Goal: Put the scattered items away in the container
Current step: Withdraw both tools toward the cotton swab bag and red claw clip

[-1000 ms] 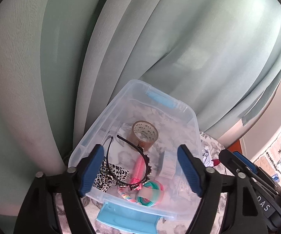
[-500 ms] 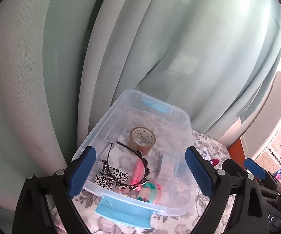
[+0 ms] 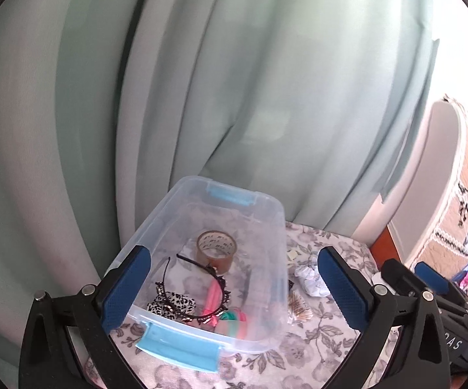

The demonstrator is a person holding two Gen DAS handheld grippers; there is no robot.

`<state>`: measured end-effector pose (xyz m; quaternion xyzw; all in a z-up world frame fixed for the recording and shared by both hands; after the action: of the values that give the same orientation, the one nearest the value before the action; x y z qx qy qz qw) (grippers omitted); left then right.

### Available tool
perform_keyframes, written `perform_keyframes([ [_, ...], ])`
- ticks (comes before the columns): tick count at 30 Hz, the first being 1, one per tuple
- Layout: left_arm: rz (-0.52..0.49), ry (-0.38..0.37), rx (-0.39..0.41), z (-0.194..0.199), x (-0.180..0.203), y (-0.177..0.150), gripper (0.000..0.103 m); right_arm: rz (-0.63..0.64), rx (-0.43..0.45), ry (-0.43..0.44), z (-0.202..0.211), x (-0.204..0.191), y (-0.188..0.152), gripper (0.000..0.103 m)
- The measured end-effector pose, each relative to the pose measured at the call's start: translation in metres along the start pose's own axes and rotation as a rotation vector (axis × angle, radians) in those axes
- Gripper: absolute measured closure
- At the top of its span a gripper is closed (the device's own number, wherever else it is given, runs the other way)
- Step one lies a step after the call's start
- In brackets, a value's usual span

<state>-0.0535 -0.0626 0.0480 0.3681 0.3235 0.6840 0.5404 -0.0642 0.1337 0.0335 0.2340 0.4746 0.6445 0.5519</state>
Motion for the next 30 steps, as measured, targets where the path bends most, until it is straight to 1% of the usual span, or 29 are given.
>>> perform_keyframes([
  [2,-0.015,0.0,0.009,0.004,0.01,-0.001,0.0,-0.004,0.015,-0.008,0.007,0.009,0.0,0.0],
  [5,-0.029,-0.024,0.017,0.007,0.025,-0.004,0.0,-0.012,0.019,-0.005,0.017,0.023,-0.002,0.0],
  [10,-0.066,-0.056,-0.005,0.004,0.054,-0.012,0.0,-0.04,0.019,0.004,0.032,0.045,-0.008,0.0],
  [16,-0.098,-0.062,-0.022,-0.001,0.083,-0.021,0.0,-0.064,0.037,0.021,0.044,0.067,-0.017,0.0],
  [19,-0.117,-0.062,-0.039,-0.007,0.094,-0.025,0.0,-0.075,0.043,-0.004,0.046,0.076,-0.02,0.0],
  [23,-0.172,-0.048,-0.046,-0.016,0.109,-0.033,0.0,-0.094,0.068,-0.076,0.049,0.097,-0.022,0.0],
  [26,-0.193,-0.047,-0.077,-0.026,0.117,-0.042,0.0,-0.129,0.055,-0.091,0.046,0.115,-0.027,0.0],
  [30,-0.213,-0.083,-0.108,-0.042,0.129,-0.054,0.0,-0.167,0.024,-0.107,0.037,0.134,-0.037,0.0],
])
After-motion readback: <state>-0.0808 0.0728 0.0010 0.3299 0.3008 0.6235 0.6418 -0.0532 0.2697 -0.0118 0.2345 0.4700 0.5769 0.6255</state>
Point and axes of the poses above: each gripper's, at about its wrist camera, not at the fingertips, and z roughly against the way its jaws point, x to its right, y to its top, the point moved 2 cm from there along -z, roughly the way its jaws point, and after that the axes turned 5 degrees about y, right-handed, at the moved point
